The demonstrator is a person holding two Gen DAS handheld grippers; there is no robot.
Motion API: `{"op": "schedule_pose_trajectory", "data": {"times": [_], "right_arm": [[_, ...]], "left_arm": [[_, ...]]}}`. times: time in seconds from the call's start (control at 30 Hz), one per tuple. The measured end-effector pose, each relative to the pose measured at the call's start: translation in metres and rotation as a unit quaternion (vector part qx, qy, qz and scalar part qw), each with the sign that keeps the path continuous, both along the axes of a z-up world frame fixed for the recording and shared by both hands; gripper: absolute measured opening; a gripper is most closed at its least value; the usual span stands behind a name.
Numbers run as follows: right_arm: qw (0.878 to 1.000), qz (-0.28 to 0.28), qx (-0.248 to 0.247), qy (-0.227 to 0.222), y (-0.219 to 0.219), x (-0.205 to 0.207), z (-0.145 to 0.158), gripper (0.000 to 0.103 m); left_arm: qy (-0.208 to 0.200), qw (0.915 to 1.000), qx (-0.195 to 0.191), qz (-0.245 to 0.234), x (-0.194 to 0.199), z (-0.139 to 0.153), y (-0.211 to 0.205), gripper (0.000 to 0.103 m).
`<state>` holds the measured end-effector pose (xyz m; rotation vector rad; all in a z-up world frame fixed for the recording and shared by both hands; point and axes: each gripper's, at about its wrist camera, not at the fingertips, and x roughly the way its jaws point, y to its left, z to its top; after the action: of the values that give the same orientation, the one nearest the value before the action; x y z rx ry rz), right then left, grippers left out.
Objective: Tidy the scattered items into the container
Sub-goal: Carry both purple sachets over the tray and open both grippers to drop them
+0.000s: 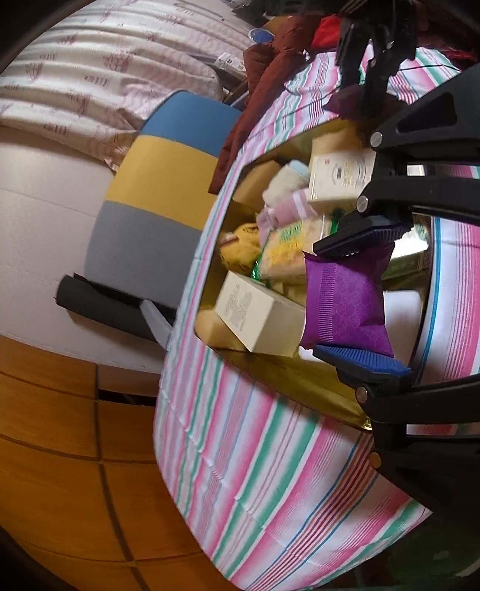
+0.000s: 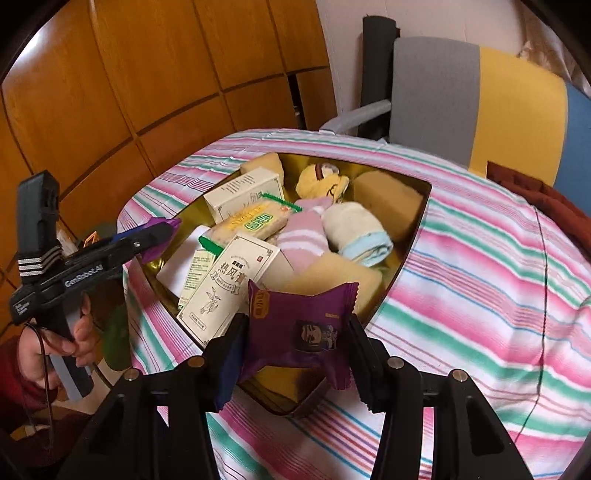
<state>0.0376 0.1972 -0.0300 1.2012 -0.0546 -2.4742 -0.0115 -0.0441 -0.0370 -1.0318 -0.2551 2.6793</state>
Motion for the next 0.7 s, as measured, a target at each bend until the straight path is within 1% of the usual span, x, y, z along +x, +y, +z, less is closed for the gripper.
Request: {"op": "schedule_pose_trajectory", "data": {"times": [0.07,0.17,0.27,0.3,0.37,0.47,0.6,0.7], "right_arm": [[1.000,-0.002,-0.001,-0.006,-0.004,0.000,-0.003,0.053],[1.000,0.001,0.004,-0.010,-0.010,0.001,-0.006,0.053],[1.000,-0.003,0.005,-0.012,-0.013,0.001,-0.009,0.057],[1.000,-0.004,0.004,-0.011,-0.013,0.002,-0.009,0.059],[1.000,-0.007,0.004,-0.010,-0.014,0.003,-0.008,0.061],[1.000,-0.013,0.004,-0.004,-0.012,0.003,-0.006,0.063],[1.000,-0.020,-0.006,-0.002,-0.009,0.004,-0.004,0.064],[1.000,-0.022,-0.006,0.001,-0.009,0.006,-0.003,0.064]], "left_arm": [[-0.005,1.0000,-0.002,0.006,-0.005,-0.003,-0.002,0.048],[-0.006,0.9998,-0.016,0.013,-0.010,-0.006,-0.005,0.048],[-0.015,0.9995,-0.025,0.016,-0.017,-0.009,-0.010,0.050],[-0.021,0.9994,-0.024,0.015,-0.018,-0.011,-0.012,0.052],[-0.030,0.9990,-0.024,0.021,-0.018,-0.012,-0.014,0.058],[-0.040,0.9986,-0.017,0.030,-0.017,-0.012,-0.018,0.061],[-0.046,0.9978,-0.011,0.046,-0.013,-0.007,-0.022,0.061],[-0.036,0.9978,-0.005,0.055,-0.006,-0.001,-0.026,0.061]]}}
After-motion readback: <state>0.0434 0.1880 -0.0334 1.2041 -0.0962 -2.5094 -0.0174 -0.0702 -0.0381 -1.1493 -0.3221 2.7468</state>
